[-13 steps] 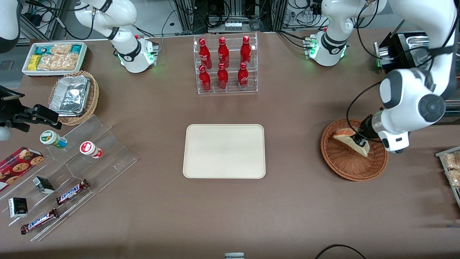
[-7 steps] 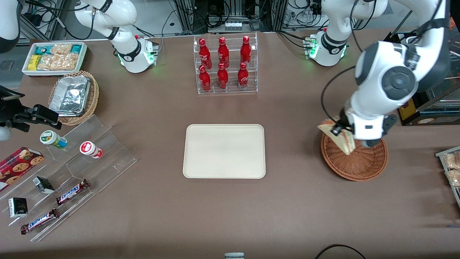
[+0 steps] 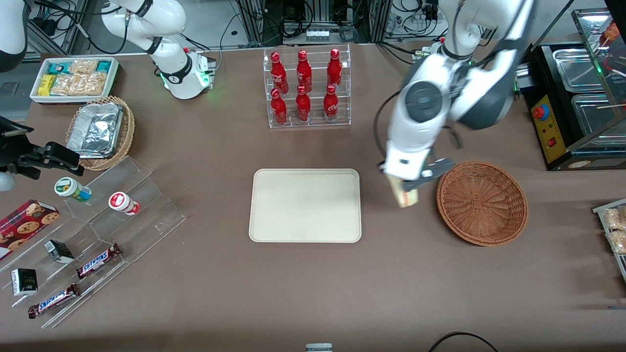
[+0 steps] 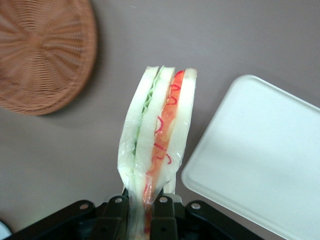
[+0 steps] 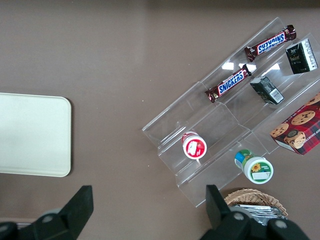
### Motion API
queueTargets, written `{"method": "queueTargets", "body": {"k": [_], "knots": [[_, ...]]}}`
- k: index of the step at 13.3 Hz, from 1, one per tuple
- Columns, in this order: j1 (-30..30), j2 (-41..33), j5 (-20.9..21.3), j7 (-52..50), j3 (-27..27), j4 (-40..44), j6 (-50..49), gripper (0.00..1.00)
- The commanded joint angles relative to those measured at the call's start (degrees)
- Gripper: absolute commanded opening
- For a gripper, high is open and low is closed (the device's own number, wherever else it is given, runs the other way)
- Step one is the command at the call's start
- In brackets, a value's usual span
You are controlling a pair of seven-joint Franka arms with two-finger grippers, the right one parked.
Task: Place sandwich from basket to tray
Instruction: 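Carry the sandwich over the cream tray and lower it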
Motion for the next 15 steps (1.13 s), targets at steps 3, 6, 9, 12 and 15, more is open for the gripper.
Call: {"method": "queueTargets", "body": {"k": [3, 6, 9, 12, 15], "knots": [[-5.9, 11.0, 3.2, 0.8, 0.9, 4.7, 9.4, 0.17], [-6.9, 14.5, 4.9, 0.7, 0.8, 4.8, 12.3, 0.17], [-6.9, 17.0, 5.0, 0.6, -0.8, 6.0, 14.8, 0.16], [-6.9, 18.6, 4.9, 0.6, -1.5, 7.2, 18.9, 0.16], [-7.0, 21.6, 5.0, 0.6, -2.2, 9.5, 19.0, 0.17]]}}
